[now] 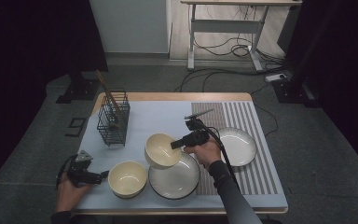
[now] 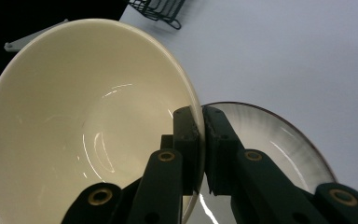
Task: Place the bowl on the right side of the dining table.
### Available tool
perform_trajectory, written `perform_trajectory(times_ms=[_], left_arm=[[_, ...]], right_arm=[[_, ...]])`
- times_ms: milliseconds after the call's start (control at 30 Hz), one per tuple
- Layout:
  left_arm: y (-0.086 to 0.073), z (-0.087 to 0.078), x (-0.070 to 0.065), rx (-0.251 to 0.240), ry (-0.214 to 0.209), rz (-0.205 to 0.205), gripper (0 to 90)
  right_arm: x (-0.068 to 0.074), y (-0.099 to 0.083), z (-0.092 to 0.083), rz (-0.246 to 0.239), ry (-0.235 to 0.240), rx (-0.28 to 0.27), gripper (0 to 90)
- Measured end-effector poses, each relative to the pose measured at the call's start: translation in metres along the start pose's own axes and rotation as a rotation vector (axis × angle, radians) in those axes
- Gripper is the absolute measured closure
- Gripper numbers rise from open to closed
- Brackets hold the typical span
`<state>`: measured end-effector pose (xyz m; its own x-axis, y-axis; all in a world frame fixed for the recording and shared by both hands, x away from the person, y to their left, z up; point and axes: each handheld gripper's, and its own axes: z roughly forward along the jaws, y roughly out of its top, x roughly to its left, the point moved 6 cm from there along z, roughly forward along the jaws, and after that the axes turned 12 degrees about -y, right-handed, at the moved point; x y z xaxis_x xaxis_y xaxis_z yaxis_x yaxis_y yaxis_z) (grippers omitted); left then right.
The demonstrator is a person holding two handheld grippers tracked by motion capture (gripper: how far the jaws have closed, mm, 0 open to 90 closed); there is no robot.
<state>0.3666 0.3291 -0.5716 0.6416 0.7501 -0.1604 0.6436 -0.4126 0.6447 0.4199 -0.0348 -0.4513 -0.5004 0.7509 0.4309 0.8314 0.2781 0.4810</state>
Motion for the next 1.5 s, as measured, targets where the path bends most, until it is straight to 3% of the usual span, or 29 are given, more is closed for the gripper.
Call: perform_trajectory(times_ms=[600, 1500], left_arm=[[0.000, 0.000, 0.000, -0.001, 0.000, 0.000, 0.0], [0.000, 0.000, 0.000, -0.001, 0.001, -0.001, 0.0]], right_arm=[[-0.056, -0.006, -0.033, 0.085, -0.093, -0.043, 84.6], [-0.132, -0.028, -0.077, 0.217, -0.175, -0.112, 84.8]])
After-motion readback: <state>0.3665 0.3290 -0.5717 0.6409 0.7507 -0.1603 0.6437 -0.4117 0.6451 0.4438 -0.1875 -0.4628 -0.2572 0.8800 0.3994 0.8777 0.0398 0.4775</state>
